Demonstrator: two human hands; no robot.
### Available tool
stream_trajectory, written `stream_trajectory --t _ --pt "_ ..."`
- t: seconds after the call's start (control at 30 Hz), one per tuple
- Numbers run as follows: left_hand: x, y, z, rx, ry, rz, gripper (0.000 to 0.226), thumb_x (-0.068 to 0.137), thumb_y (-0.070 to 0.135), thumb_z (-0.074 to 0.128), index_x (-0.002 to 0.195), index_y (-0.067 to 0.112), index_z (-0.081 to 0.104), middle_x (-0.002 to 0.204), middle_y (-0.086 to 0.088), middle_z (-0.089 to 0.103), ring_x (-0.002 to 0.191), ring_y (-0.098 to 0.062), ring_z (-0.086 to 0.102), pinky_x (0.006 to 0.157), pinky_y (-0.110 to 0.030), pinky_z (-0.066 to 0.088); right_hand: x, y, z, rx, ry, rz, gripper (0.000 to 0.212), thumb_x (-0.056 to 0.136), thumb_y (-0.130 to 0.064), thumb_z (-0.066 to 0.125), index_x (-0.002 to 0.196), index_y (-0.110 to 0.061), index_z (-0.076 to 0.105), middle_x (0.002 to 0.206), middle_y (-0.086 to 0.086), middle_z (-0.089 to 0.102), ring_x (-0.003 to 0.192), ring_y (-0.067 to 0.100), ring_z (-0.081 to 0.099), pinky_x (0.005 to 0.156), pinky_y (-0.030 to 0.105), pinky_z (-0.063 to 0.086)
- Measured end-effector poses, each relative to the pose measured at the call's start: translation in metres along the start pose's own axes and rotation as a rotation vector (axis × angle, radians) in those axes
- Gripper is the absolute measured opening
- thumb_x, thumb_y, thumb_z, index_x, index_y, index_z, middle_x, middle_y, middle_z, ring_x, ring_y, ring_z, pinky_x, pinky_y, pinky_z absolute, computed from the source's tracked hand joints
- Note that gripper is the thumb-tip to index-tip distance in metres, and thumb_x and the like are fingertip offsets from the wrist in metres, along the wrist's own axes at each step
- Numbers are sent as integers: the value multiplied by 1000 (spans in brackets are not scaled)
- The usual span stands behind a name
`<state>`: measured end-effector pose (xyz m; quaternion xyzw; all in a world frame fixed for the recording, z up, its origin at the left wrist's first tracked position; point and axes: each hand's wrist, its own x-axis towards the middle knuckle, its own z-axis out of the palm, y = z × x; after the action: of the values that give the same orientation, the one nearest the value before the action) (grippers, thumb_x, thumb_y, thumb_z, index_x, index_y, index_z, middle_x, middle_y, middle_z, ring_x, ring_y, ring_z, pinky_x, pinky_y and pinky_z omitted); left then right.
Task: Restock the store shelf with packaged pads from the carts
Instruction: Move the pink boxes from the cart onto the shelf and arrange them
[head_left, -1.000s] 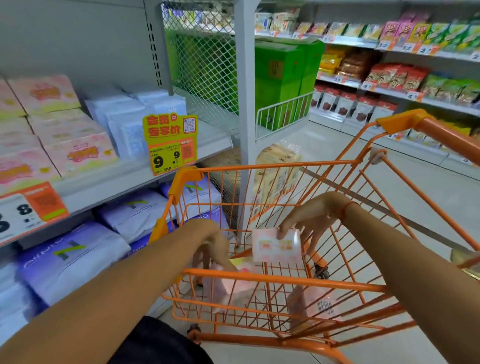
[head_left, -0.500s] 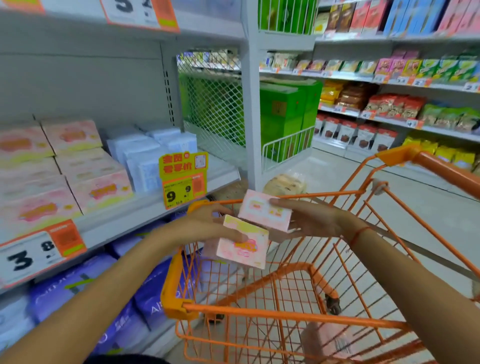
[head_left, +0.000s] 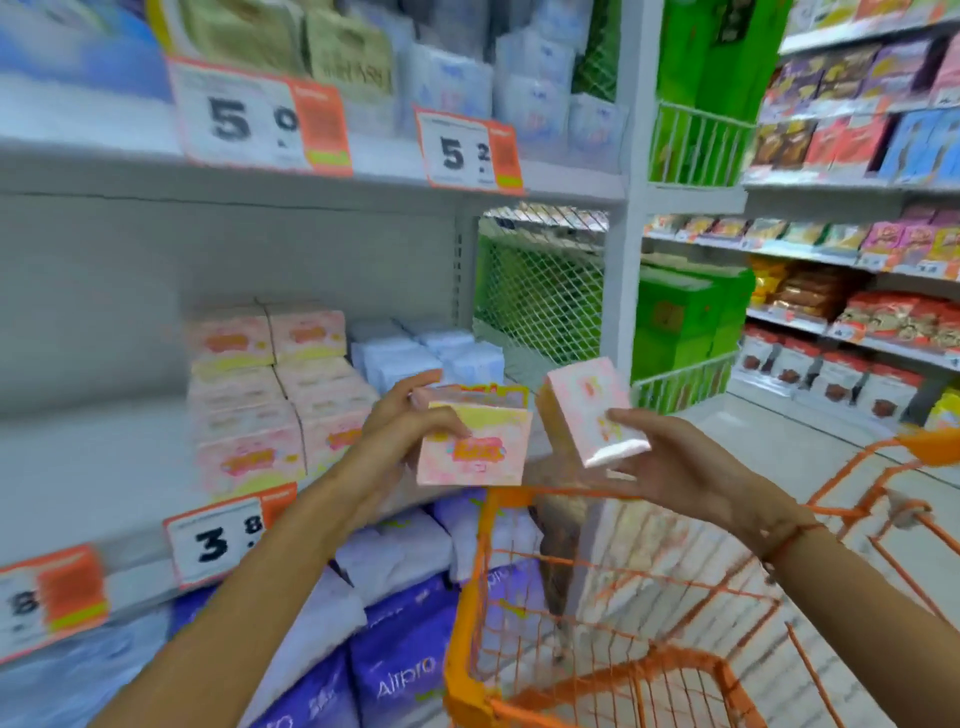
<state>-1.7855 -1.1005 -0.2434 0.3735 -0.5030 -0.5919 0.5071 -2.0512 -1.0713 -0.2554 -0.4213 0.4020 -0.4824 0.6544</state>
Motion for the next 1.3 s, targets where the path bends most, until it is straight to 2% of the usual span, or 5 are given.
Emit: stream_trajectory --t 0.3,0.5,0.8,1.07,1.3 --pt "23 75 -144 -150 241 139 17 56 14 56 70 12 65 68 -6 70 61 -19 66 54 -21 55 97 -40 122 -189 4 -38 14 81 -34 62 89 -23 65 80 0 64 70 15 58 68 30 48" --pt "59 82 -212 289 472 163 82 35 16 76 115 14 60 104 -13 62 80 -21 61 65 -23 46 144 -31 166 -322 -66 -45 8 83 -29 65 85 -23 70 77 -1 63 68 12 56 71 27 48" --pt "68 46 -255 419 478 108 111 41 42 86 139 14 40 131 0 54 118 -15 52 91 -25 38 169 -17 172 -426 -127 -4 19 82 -33 66 96 -21 69 106 6 69 103 22 63 93 34 50" --pt "69 36 -259 599 441 30 82 62 21 88 132 11 45 127 -1 56 121 -19 51 94 -25 41 164 -19 170 -427 -138 -10 11 83 -29 65 89 -21 70 91 1 70 96 20 62 96 34 47" --pt "57 107 -222 715 438 398 86 52 17 85 127 33 47 113 2 53 84 -12 58 62 -14 48 165 -17 166 -408 -125 -11 25 73 -32 69 96 -21 68 97 2 68 98 21 62 93 33 50"
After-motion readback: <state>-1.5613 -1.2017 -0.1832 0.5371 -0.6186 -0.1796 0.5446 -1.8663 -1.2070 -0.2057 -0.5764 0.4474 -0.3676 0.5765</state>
